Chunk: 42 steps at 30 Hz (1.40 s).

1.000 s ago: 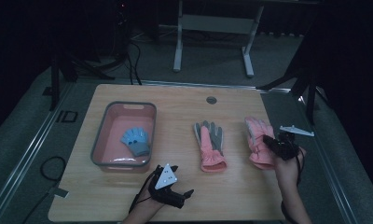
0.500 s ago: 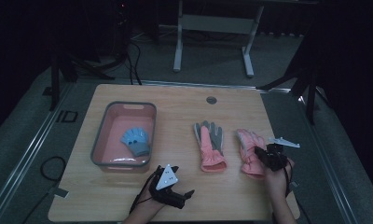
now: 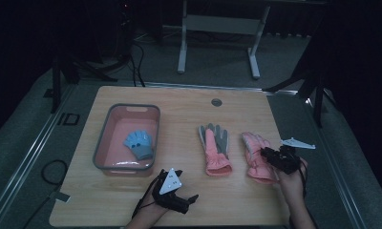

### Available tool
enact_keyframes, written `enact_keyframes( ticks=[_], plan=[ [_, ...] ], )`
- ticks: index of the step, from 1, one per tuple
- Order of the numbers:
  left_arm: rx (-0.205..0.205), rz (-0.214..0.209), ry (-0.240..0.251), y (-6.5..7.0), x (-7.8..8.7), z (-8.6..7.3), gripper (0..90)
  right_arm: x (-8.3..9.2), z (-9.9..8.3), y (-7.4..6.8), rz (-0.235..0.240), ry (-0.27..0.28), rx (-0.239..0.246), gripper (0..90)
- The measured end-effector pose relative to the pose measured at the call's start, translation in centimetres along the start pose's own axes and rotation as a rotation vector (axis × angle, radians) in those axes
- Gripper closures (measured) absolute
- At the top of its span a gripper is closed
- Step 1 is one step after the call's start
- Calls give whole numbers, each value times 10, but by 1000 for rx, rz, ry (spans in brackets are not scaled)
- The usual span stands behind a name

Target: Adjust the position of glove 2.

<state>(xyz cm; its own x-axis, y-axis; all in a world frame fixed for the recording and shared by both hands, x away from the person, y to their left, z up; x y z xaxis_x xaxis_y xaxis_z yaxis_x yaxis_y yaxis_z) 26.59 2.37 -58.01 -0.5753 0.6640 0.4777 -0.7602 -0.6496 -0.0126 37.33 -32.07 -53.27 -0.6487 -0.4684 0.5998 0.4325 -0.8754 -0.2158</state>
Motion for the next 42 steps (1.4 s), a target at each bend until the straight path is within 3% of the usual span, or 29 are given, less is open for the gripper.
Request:
enact_keyframes(
  ticks=[1, 3, 8, 12, 15, 20, 26, 32, 38, 42],
  plan=[
    [-1, -1, -2, 0, 0, 0, 14, 3, 1, 1, -7, -6, 43, 694],
    [0, -4, 2, 1, 0, 0, 15, 5, 1, 4, -5, -30, 76, 676],
    [-4, -6, 2, 3, -1, 1, 14, 0, -6, 10, 33, -60, 66, 608],
    [-5, -5, -1, 2, 0, 1, 14, -11, -16, 15, 14, -87, 48, 596],
    [-2, -4, -1, 2, 0, 0, 14, -21, -24, 17, 15, -110, 42, 625],
    [-6, -5, -5, 2, -2, 0, 14, -26, -27, 13, 12, -106, 73, 787],
    [-1, -1, -2, 2, -1, 0, 14, -24, -26, 13, 19, -86, 17, 890],
    [0, 2, 3, 1, 0, 1, 14, -10, -13, 8, -15, -55, 23, 896],
    [3, 3, 5, 1, 0, 1, 14, 6, 12, -3, -34, -9, 35, 896],
    [0, 2, 3, 0, 0, 1, 14, 17, 32, -16, -13, 27, 55, 896]
  ],
)
Point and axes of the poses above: each handheld gripper's, and its own axes: x roughly backward along the jaws, z roughly out of its top, y roughly to its right, the point moved 5 cm from there along -x, roughly forward along the jaws, and after that the axes turned 6 degrees about z, right-handed, at the moved point
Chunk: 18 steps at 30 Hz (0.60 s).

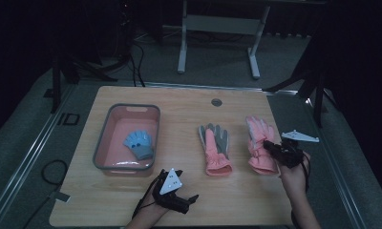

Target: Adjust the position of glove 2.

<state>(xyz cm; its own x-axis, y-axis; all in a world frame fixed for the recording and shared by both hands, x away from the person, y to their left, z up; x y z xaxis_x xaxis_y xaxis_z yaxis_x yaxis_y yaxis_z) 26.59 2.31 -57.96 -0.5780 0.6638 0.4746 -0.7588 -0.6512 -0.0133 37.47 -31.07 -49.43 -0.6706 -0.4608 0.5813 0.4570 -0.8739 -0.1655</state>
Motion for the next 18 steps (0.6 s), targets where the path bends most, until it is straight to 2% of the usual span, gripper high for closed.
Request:
enact_keyframes(
  ticks=[2, 8, 12, 18],
  plan=[
    [1, 3, 0, 0, 0, 0, 14, 5, 10, -9, 13, 22, 19, 896],
    [0, 1, -1, 0, 0, 0, 14, 8, 38, -40, 28, 41, 75, 895],
    [-3, 2, -4, 1, -1, -1, 14, 5, 52, -59, 48, 58, 71, 895],
    [-5, 4, -2, 1, 0, 0, 14, -9, 60, -91, 83, 53, 87, 895]
  ],
)
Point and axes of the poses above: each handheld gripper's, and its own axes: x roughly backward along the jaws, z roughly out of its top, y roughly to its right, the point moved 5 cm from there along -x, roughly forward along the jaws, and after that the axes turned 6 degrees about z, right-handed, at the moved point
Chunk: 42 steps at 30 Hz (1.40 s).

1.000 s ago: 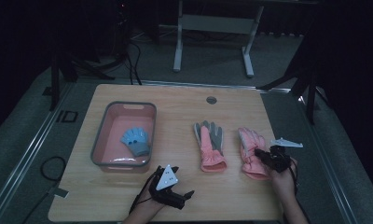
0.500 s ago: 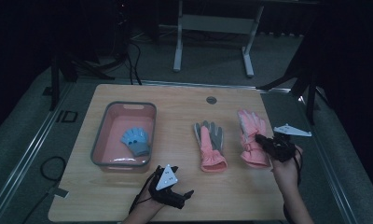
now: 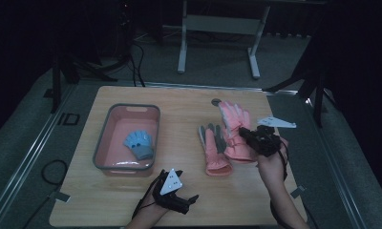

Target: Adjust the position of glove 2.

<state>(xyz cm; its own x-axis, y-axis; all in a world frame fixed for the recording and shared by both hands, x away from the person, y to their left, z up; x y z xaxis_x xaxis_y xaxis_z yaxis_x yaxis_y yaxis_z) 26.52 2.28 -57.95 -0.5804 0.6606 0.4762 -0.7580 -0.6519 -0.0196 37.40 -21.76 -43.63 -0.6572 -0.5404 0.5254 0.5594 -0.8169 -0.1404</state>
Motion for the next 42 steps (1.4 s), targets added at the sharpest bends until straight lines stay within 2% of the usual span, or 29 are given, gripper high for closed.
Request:
enact_keyframes(
  ticks=[3, 6, 10, 14, 22, 30, 37, 40, 42],
  plan=[
    [0, 0, 3, 0, 1, 0, 15, -9, 1, -12, 16, -12, 14, 895],
    [0, 0, 3, 0, 1, 1, 15, -20, 0, -22, 8, -29, 27, 895],
    [-1, 0, 4, 0, 1, 1, 14, -34, -7, -28, 6, -54, 10, 895],
    [-5, 2, 2, 0, 1, 1, 14, -46, -16, -29, 1, -78, -6, 894],
    [-6, 2, 2, 1, 1, 1, 15, -69, -39, -24, -67, -130, -30, 893],
    [-7, 4, -3, 1, 1, 1, 14, -89, -56, -26, -67, -167, -31, 889],
    [-6, 12, -6, 2, 1, 2, 15, -92, -59, -28, -69, -164, -22, 860],
    [1, 16, -4, 1, 2, 2, 14, -88, -56, -28, -34, -143, -33, 796],
    [7, 13, -10, 0, 1, 2, 15, -83, -54, -27, 5, -119, -34, 701]
  ],
)
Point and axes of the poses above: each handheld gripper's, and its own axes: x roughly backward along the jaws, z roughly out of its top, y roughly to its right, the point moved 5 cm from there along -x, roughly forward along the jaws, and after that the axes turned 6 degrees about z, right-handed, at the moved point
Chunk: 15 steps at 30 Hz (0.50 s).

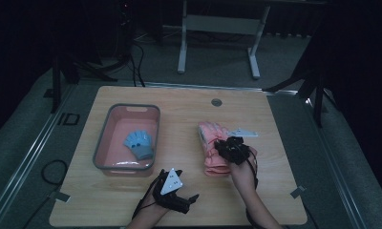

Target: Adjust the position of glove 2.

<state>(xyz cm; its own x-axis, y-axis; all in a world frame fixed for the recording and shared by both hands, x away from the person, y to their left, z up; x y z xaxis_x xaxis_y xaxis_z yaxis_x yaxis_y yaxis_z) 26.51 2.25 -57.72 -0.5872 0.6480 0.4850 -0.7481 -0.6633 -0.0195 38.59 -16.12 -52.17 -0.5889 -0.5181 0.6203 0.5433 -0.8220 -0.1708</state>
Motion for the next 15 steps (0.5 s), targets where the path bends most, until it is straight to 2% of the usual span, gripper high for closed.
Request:
enact_keyframes(
  ticks=[2, 7, 12, 13, 14, 15],
  plan=[
    [-5, -1, 1, 0, -1, -1, 15, 6, 1, 0, 34, 19, 14, 660],
    [-16, 1, 30, 0, -1, 2, 15, 20, 6, 4, 44, 41, 24, 441],
    [27, -7, 35, -1, 0, 9, 15, 35, 9, 10, 97, 53, 80, 159],
    [39, -14, 35, -1, 0, 11, 16, 37, 10, 11, 95, 47, 108, 124],
    [43, -14, 25, -1, 1, 13, 16, 39, 9, 12, 97, 31, 136, 129],
    [45, -11, 8, -1, 1, 15, 19, 42, 9, 14, 96, 42, 142, 138]
  ],
)
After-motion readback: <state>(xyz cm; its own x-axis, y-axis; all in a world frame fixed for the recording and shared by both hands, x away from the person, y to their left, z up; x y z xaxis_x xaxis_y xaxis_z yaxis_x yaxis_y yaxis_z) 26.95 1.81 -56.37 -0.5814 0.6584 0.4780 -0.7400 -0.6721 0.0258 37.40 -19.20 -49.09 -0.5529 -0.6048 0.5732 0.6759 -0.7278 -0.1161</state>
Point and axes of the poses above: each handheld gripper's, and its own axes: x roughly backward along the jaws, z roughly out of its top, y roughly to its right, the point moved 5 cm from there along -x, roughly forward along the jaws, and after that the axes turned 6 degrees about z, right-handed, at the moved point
